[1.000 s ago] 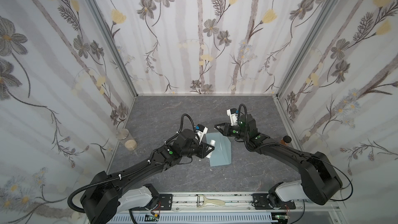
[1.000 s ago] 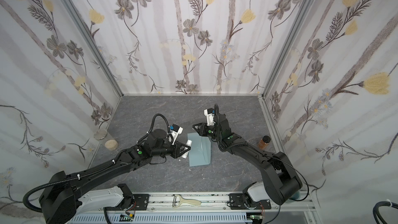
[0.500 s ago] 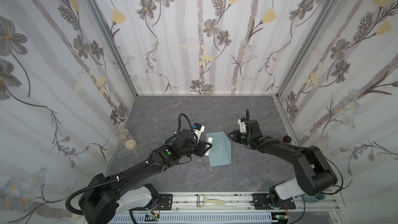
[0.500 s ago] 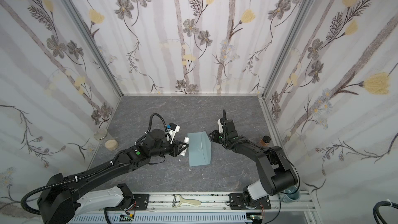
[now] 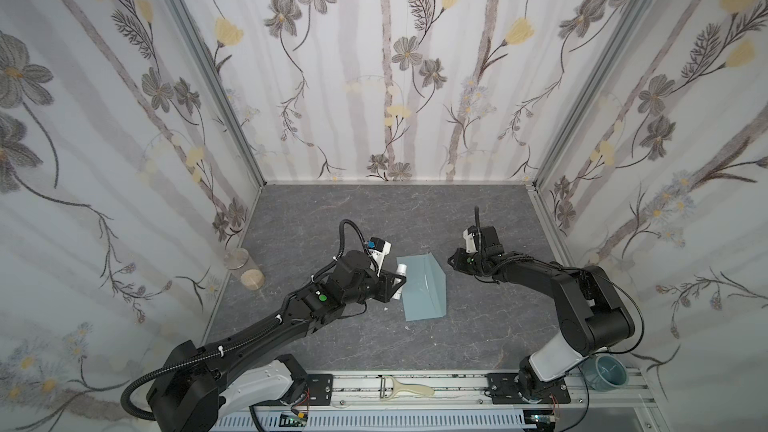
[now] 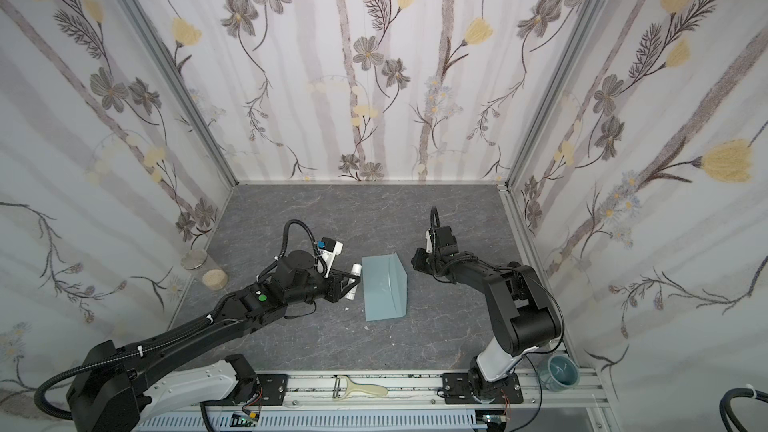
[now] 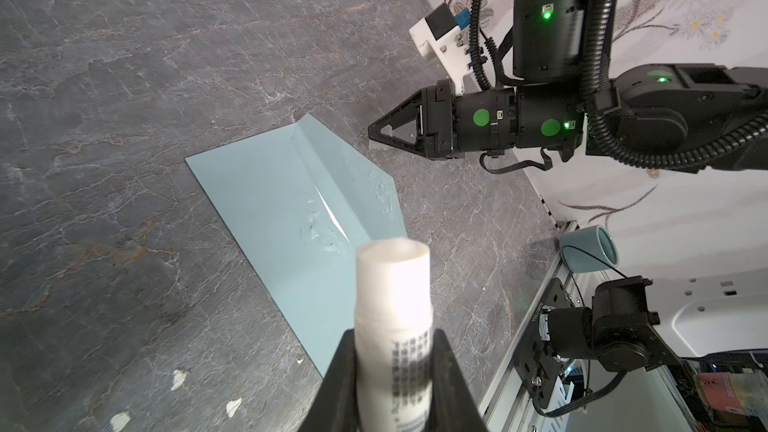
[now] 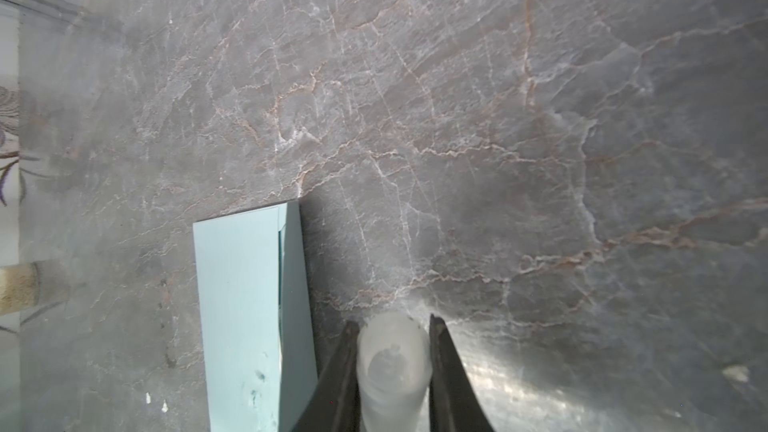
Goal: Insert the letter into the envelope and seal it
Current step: 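Lower the white cap with the right gripper onto the table beside the envelope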
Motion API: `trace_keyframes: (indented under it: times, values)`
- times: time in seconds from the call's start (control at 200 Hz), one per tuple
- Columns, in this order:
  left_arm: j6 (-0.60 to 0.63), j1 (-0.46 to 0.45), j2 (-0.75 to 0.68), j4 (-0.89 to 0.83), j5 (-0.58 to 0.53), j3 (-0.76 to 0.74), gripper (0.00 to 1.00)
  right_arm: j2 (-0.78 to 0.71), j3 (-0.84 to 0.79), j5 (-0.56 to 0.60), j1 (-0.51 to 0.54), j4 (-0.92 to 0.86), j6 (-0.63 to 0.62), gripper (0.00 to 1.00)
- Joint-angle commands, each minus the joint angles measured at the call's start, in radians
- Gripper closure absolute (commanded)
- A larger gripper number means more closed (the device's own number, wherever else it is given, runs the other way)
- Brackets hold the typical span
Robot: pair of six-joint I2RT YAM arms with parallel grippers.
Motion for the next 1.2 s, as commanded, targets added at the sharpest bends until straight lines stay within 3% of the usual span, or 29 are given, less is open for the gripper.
trace_keyframes:
  times: [0.0,0.395,0.575,1.194]
  values:
    - [-0.004,0.003,-0.009,0.022,-0.011,-0.006,1.0,0.022,0.03,0.034,0.002,-0.05,-0.02,0.92]
    - [-0.007,0.017,-0.059,0.022,-0.018,-0.03,1.0,0.099,0.114,0.06,-0.001,-0.141,-0.041,0.78]
    - [-0.011,0.026,-0.082,0.022,-0.021,-0.043,1.0,0.119,0.144,0.08,0.0,-0.17,-0.046,0.66]
    - [-0.014,0.043,-0.113,0.022,-0.015,-0.052,1.0,0.124,0.184,0.128,-0.001,-0.217,-0.069,0.61]
